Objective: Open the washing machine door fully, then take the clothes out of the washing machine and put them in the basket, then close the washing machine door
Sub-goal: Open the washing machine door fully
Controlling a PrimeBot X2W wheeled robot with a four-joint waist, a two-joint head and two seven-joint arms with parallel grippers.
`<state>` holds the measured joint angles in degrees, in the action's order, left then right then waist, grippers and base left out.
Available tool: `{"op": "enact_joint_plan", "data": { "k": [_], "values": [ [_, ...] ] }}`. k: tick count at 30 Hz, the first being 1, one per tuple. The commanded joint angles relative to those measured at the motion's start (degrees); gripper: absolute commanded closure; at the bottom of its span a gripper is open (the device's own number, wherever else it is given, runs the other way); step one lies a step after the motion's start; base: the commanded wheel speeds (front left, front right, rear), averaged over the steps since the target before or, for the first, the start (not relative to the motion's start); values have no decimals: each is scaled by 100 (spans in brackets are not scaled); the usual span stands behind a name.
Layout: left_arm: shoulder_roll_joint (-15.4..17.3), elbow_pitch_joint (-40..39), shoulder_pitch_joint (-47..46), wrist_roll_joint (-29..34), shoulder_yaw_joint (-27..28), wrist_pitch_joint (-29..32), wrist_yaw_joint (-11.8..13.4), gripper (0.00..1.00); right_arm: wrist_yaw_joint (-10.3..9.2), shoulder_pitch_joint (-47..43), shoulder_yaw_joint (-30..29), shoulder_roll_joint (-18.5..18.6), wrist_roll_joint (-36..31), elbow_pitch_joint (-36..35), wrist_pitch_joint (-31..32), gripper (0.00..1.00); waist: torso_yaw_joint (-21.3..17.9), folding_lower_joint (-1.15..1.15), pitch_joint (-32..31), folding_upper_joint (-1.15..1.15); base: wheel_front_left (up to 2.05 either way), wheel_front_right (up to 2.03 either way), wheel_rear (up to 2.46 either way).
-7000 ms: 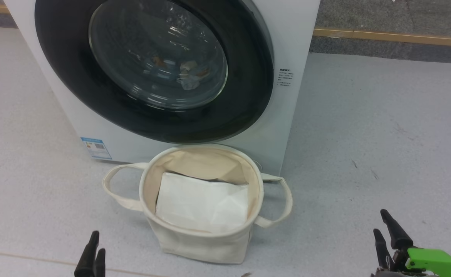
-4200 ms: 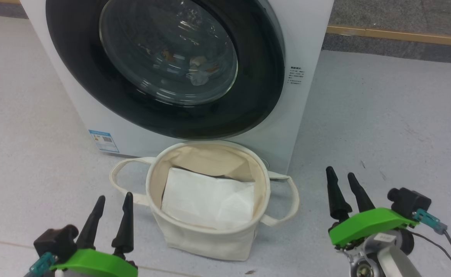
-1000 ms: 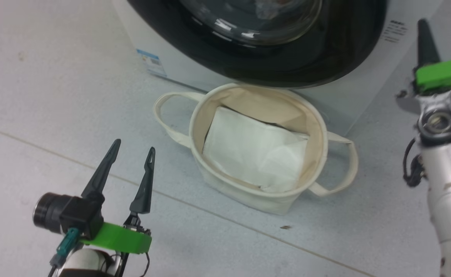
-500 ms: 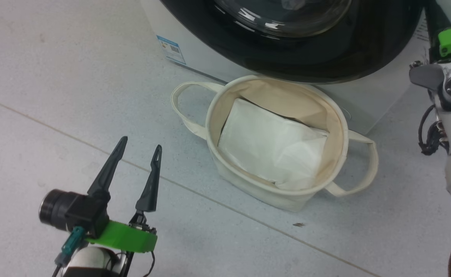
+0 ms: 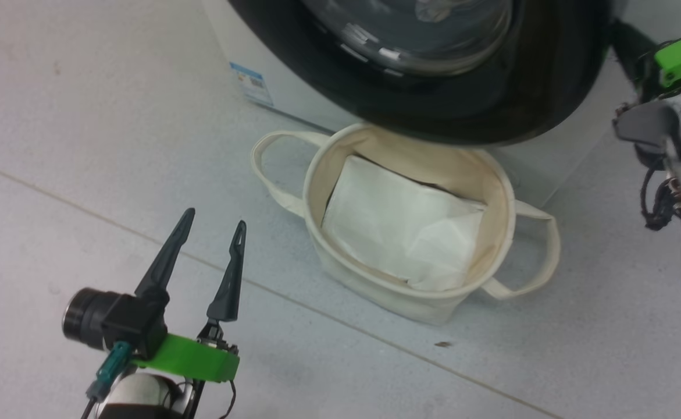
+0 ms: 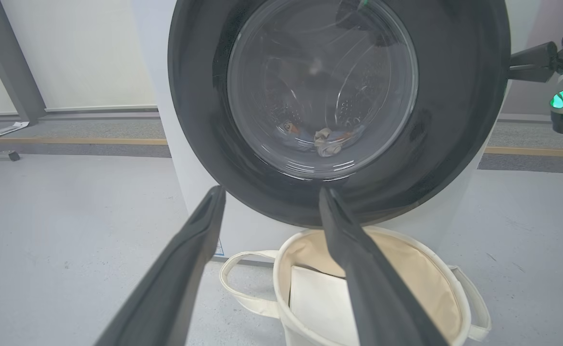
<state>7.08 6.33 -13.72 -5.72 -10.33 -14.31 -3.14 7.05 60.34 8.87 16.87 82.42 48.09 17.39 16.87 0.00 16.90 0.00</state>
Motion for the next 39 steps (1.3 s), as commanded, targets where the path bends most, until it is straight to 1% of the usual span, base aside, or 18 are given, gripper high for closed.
{"op": "enact_joint_plan", "data": {
  "k": [1, 7, 11, 18, 23, 27, 28, 31, 32, 36, 37, 38, 39],
  "values": [
    [72, -144, -80, 46, 227, -69, -34, 0, 44, 23, 195, -257, 66, -369, 183, 100, -101, 0, -102, 0, 0, 0, 0],
    [96, -18, 51, 9, 280, -69, -72, 0, 44, -481, 531, -439, 170, -754, 729, 100, -286, 0, -385, 0, 0, 0, 0],
    [160, 35, 162, -97, 416, -69, -98, 0, 44, -826, 789, -611, 201, -1185, 1046, 100, -347, 0, -533, 0, 0, 0, 0],
    [207, 177, 404, -143, 488, -69, -122, 0, 44, -1684, 1353, -962, 105, -2017, 1357, 100, -271, 0, -870, 0, 0, 0, 0],
    [216, 263, 527, -159, 535, -69, -103, 0, 44, -2217, 1750, -1269, 275, -2262, 1557, 100, -174, 0, -1105, 0, 0, 0, 0],
    [218, 312, 556, -156, 533, -69, -101, 0, 44, -2407, 2056, -1381, 508, -2381, 1394, 100, -82, 0, -1237, 0, 0, 0, 0],
    [218, 312, 556, -156, 533, -69, -101, 0, 44, -2407, 2056, -1381, 508, -2381, 1394, 100, -82, 0, -1237, 0, 0, 0, 0],
    [213, 335, 558, -153, 523, -69, -97, 0, 44, -2469, 2441, -1395, 735, -2511, 1068, 100, -14, 0, -1310, 0, 0, 0, 0],
    [213, 348, 566, -152, 515, -69, -95, 0, 44, -2476, 2713, -1396, 846, -2549, 827, 100, 28, 0, -1369, 0, 0, 0, 0],
    [233, 347, 611, -158, 534, -69, -72, 0, 44, -2439, 2958, -1398, 930, -2548, 329, 100, 48, 0, -1459, 0, 0, 0, 0],
    [240, 346, 627, -162, 542, -69, -67, 0, 44, -2437, 2984, -1398, 933, -2547, 232, 96, 42, 0, -1473, 0, 0, 0, 0],
    [247, 344, 643, -166, 549, -69, -61, 0, 44, -2438, 3003, -1398, 930, -2548, 160, 88, 34, 0, -1488, 0, 0, 0, 0],
    [253, 341, 660, -172, 558, -69, -54, 0, 44, -2442, 2999, -1398, 915, -2545, 75, 24, 22, 0, -1502, 0, 0, 0, 0]
  ]
}}
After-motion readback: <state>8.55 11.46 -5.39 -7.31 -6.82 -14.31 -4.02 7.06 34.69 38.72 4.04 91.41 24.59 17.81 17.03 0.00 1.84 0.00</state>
